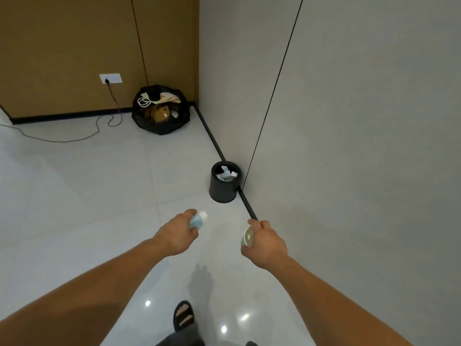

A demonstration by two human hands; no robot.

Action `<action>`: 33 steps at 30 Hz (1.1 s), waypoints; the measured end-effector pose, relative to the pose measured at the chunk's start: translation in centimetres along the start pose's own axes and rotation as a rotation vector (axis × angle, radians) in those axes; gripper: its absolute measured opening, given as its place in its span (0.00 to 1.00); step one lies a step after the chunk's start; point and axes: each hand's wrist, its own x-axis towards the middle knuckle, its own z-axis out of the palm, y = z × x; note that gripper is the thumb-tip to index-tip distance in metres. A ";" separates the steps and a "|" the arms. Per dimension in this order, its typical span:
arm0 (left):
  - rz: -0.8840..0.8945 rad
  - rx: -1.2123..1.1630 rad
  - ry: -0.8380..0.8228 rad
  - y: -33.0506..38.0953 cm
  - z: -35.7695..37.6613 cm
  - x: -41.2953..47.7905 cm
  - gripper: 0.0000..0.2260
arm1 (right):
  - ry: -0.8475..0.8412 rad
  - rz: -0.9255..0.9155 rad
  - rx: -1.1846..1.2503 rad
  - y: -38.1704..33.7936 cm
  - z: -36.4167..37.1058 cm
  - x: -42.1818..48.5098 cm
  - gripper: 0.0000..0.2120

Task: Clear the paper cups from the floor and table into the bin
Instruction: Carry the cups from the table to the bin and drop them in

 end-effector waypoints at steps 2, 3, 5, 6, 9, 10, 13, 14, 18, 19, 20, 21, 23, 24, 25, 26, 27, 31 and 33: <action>0.023 0.028 -0.018 0.8 -1.8 4.6 0.24 | 0.008 0.014 0.017 -0.5 -1.7 4.0 0.36; 0.035 0.039 -0.012 1.1 -2.7 6.9 0.24 | 0.018 0.013 0.026 -0.6 -2.6 5.9 0.36; 0.027 0.047 -0.010 1.7 -4.1 11.1 0.24 | 0.012 0.015 0.038 -0.7 -4.0 9.5 0.36; 0.023 0.046 -0.022 2.1 -4.4 12.9 0.24 | -0.006 0.020 0.035 -0.6 -4.5 11.2 0.36; 0.011 0.029 -0.056 3.3 -4.9 19.1 0.24 | -0.021 0.019 0.042 -0.1 -6.0 17.1 0.37; 0.014 0.023 -0.059 3.8 -5.0 21.5 0.23 | -0.023 0.011 0.045 0.2 -6.6 19.4 0.37; 0.007 -0.020 -0.031 5.4 -5.2 28.0 0.23 | -0.042 -0.045 0.035 1.0 -8.3 26.6 0.37; -0.007 -0.027 -0.024 6.0 -5.2 29.9 0.22 | -0.046 -0.065 0.039 1.1 -8.9 28.8 0.38; -0.090 -0.047 -0.049 7.6 -5.9 36.8 0.23 | -0.102 -0.119 0.007 1.5 -11.7 36.6 0.37; -0.112 -0.062 -0.041 7.7 -6.1 38.2 0.23 | -0.122 -0.133 -0.004 1.5 -12.2 38.1 0.37; -0.134 -0.075 -0.032 7.8 -6.3 39.7 0.23 | -0.136 -0.144 -0.017 1.5 -12.7 39.7 0.37; -0.152 -0.090 -0.032 7.7 -6.7 41.1 0.24 | -0.144 -0.145 -0.029 1.5 -13.2 41.2 0.37; -0.184 -0.108 -0.043 7.3 -7.3 44.0 0.23 | -0.162 -0.142 -0.035 1.3 -13.7 44.3 0.37; -0.190 -0.106 -0.051 7.0 -7.5 45.5 0.23 | -0.168 -0.143 -0.029 1.1 -13.9 45.7 0.37; -0.197 -0.101 -0.057 6.6 -7.7 47.1 0.23 | -0.172 -0.142 -0.021 0.9 -13.9 47.0 0.37; -0.207 -0.101 -0.063 6.2 -7.8 48.9 0.24 | -0.176 -0.138 -0.015 0.6 -13.9 48.5 0.37; -0.215 -0.111 -0.072 5.7 -7.9 50.8 0.24 | -0.180 -0.130 -0.012 0.4 -13.6 50.0 0.37; -0.194 -0.145 -0.154 3.6 -7.4 58.5 0.23 | -0.196 -0.101 -0.015 -0.8 -11.6 55.8 0.38; -0.197 -0.164 -0.185 2.4 -6.6 62.1 0.23 | -0.212 -0.086 -0.010 -1.3 -10.2 58.5 0.38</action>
